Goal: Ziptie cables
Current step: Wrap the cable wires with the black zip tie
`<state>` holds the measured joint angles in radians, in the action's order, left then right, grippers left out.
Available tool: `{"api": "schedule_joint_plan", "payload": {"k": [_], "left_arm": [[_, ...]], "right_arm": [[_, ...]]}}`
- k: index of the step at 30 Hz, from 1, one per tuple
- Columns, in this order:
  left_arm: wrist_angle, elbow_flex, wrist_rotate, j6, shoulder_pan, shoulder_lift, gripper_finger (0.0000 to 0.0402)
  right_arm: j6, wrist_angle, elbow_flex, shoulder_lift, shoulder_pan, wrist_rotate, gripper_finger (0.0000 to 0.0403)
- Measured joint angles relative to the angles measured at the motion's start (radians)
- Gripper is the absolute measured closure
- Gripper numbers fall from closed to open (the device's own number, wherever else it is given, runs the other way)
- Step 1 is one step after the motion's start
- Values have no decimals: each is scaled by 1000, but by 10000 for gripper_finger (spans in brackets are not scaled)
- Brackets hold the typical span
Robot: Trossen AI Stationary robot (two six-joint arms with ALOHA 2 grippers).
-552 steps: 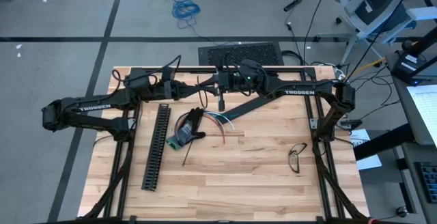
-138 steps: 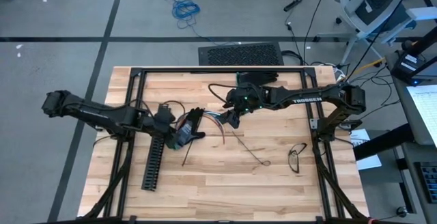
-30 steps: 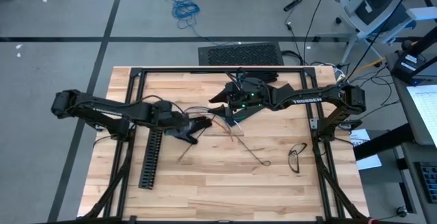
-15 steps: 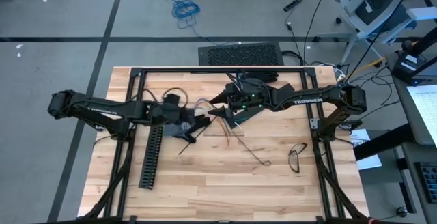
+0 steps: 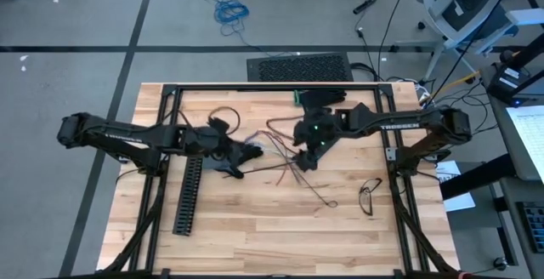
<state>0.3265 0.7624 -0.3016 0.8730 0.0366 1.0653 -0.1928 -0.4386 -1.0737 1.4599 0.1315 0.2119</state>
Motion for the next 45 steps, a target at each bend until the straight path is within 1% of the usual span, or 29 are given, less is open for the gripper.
{"api": "schedule_joint_plan", "payload": {"k": [3, 7, 9, 10, 12, 15, 17, 20, 23, 25, 27, 29, 31, 33, 35, 37, 40, 42, 43, 45], "left_arm": [[-5, 0, -132, -115, -25, -34, 400], [-29, 0, -374, -318, -75, -100, 400], [-83, 0, -486, -428, -103, -135, 400], [-120, 0, -523, -484, -117, -153, 400], [-221, 0, -566, -622, -141, -186, 400], [-373, 0, -570, -819, -158, -230, 400], [-440, 0, -555, -880, -153, -256, 400], [-443, 3, -509, -882, -125, -294, 400], [-442, 4, -421, -878, -85, -321, 400], [-439, 5, -375, -838, -55, -328, 400], [-414, 6, -330, -743, -21, -328, 401], [-356, 6, -253, -635, 9, -327, 401], [-273, 6, -183, -532, 39, -310, 401], [-178, 6, -156, -441, 70, -291, 401], [-118, 5, -160, -387, 101, -278, 401], [-121, 5, -192, -383, 125, -276, 401], [-143, 6, -309, -381, 143, -280, 401], [-169, 6, -395, -382, 143, -282, 401], [-187, 6, -437, -382, 143, -283, 401], [-200, 6, -518, -389, 143, -290, 401]], "right_arm": [[-84, -64, 0, -14, -49, -76, 168], [-238, -31, 0, -14, -119, -158, 167], [-306, -5, 0, -14, -152, -197, 167], [-339, 4, 0, -14, -170, -222, 167], [-403, 22, 0, -14, -204, -272, 168], [-482, 34, 0, -14, -249, -335, 168], [-522, 39, 0, -14, -277, -367, 167], [-569, 40, 0, -14, -311, -407, 168], [-588, 44, 0, -14, -340, -442, 167], [-588, 46, 0, -14, -354, -451, 168], [-584, 46, 0, -14, -365, -451, 167], [-575, 44, 0, -14, -376, -452, 167], [-561, 32, 0, -14, -387, -456, 168], [-550, -19, -1, -14, -399, -478, 167], [-552, -120, -1, -17, -410, -519, 168], [-558, -233, 0, -32, -414, -535, 169], [-598, -391, 0, -63, -415, -548, 179], [-619, -464, 0, -85, -415, -545, 189], [-630, -488, 0, -97, -417, -535, 194], [-649, -525, 0, -116, -418, -470, 203]]}}
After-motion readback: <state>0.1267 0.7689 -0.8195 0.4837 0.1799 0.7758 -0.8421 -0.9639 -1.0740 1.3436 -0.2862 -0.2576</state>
